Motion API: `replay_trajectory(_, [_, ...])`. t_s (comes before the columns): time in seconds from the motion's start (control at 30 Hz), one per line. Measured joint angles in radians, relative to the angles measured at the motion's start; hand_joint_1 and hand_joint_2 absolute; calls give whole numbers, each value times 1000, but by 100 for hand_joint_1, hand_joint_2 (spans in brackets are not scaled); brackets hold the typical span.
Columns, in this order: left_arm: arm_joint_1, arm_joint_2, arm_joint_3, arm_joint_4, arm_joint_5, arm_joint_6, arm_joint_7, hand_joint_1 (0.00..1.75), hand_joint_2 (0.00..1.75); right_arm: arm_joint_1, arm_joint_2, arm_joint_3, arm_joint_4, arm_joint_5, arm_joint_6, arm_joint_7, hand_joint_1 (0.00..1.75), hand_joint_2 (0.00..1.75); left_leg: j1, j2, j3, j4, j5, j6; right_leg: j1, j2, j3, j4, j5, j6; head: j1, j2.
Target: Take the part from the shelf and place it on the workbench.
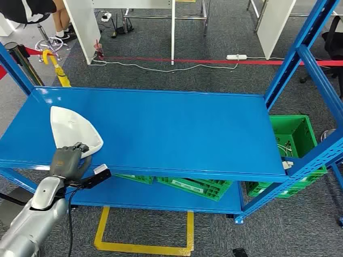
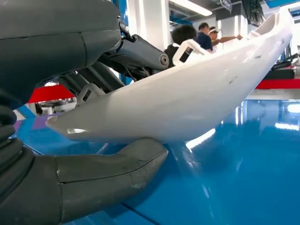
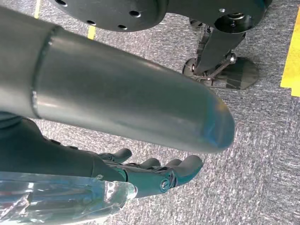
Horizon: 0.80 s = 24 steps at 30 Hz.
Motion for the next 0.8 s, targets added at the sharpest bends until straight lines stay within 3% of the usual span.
replay_trajectory(0.8, [1, 26, -28, 0, -51, 18, 17, 175, 175, -3, 0, 0, 0, 3, -1, -7, 0, 0, 0, 0, 0, 0, 0, 0, 0, 0, 0, 0, 0, 0, 0, 0])
